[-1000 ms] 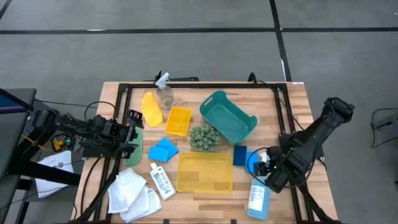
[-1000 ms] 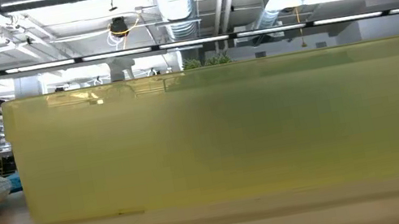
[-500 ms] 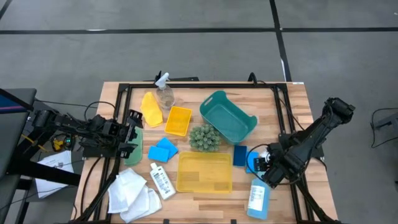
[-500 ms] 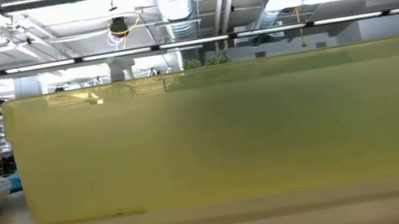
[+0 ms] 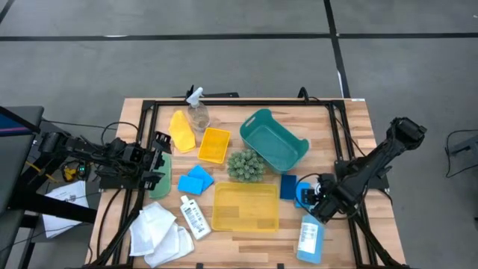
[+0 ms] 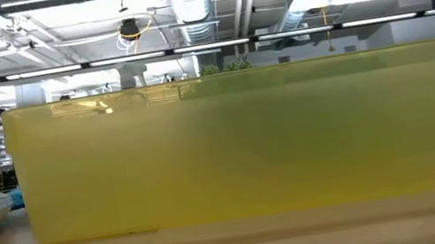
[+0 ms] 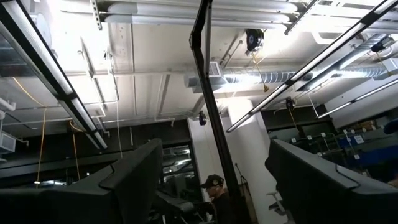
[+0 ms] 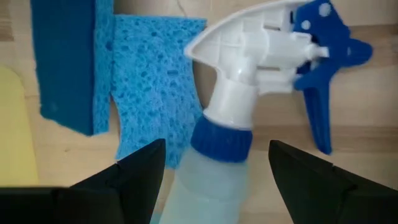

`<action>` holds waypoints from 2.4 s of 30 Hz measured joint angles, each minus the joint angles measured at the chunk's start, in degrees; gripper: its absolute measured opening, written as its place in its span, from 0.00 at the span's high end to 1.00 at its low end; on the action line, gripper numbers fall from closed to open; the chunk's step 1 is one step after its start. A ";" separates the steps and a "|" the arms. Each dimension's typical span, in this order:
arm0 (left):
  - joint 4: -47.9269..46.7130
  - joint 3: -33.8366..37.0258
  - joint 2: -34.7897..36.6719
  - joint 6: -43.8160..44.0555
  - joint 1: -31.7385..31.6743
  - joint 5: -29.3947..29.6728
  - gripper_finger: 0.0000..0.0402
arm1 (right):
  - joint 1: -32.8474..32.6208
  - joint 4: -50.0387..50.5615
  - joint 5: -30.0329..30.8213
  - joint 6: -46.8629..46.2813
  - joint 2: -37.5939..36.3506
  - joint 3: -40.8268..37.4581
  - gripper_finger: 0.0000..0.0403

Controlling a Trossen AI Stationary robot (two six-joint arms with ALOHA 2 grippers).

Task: Pick & Place Kitchen Items
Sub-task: Put the white spray bottle into the bottom yellow bin

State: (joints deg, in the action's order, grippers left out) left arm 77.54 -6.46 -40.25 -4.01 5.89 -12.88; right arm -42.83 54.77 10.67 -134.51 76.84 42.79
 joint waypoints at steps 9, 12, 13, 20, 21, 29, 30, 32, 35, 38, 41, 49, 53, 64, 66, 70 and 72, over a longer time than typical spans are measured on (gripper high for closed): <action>-0.02 0.00 0.00 0.02 0.00 0.00 0.28 | 0.29 -5.80 -0.01 0.46 0.02 -3.87 0.31; -0.03 0.00 0.00 0.00 0.00 0.00 0.28 | 0.29 -5.77 -0.03 1.06 0.02 -3.87 0.31; -0.04 0.00 0.00 -0.01 0.00 0.00 0.28 | 0.29 -5.76 -0.05 1.40 0.02 -3.87 0.31; -0.13 0.00 0.00 -0.04 -0.01 0.00 0.28 | 0.37 -5.09 0.22 2.06 0.02 -3.87 0.31; -0.13 0.00 0.00 -0.07 0.00 0.00 0.28 | 0.52 -4.95 0.51 2.25 0.02 -3.87 0.31; -0.14 0.00 0.00 -0.11 0.00 0.00 0.28 | 3.00 -4.93 1.37 5.97 0.02 -3.87 0.40; -0.15 0.00 0.00 -0.12 -0.01 0.00 0.28 | 3.18 -4.93 1.34 6.12 0.02 -3.87 0.43; -0.17 -0.02 0.00 -0.15 0.00 0.00 0.28 | 3.36 -4.90 1.34 6.22 0.02 -3.87 0.48; -0.18 -0.02 0.00 -0.15 0.00 0.00 0.28 | 3.37 -4.90 1.32 6.57 0.02 -3.87 0.57; -0.36 -0.02 0.00 -0.17 -0.02 0.00 0.28 | 3.37 -5.10 1.39 6.79 0.02 -3.87 0.66; -0.40 -0.02 0.01 -0.17 -0.01 0.00 0.28 | 3.37 -5.03 1.41 6.98 0.02 -3.87 0.69; -0.39 -0.02 0.00 -0.16 -0.01 0.00 0.28 | 1.63 -4.77 1.89 7.09 0.02 -3.87 0.65; -0.39 -0.02 0.00 -0.17 -0.02 0.00 0.28 | 0.36 -5.13 4.42 6.09 0.00 -3.89 0.70; 0.04 -0.02 0.02 -0.09 -0.02 0.00 0.28 | -3.31 0.36 11.41 5.96 -3.25 -0.84 0.70; 0.05 -0.02 0.02 -0.08 -0.02 0.00 0.28 | -4.29 2.93 14.10 6.13 -4.24 1.18 0.70; 0.07 -0.02 0.02 -0.07 -0.02 0.00 0.28 | -6.40 7.57 19.84 6.15 -5.01 5.23 0.70; 0.07 -0.02 0.02 -0.07 -0.02 0.00 0.28 | -7.23 9.79 21.95 6.60 -5.00 7.00 0.70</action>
State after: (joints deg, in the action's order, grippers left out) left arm 77.60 -6.48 -40.23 -4.08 5.87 -12.88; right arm -50.06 64.56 32.62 -127.91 71.84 49.78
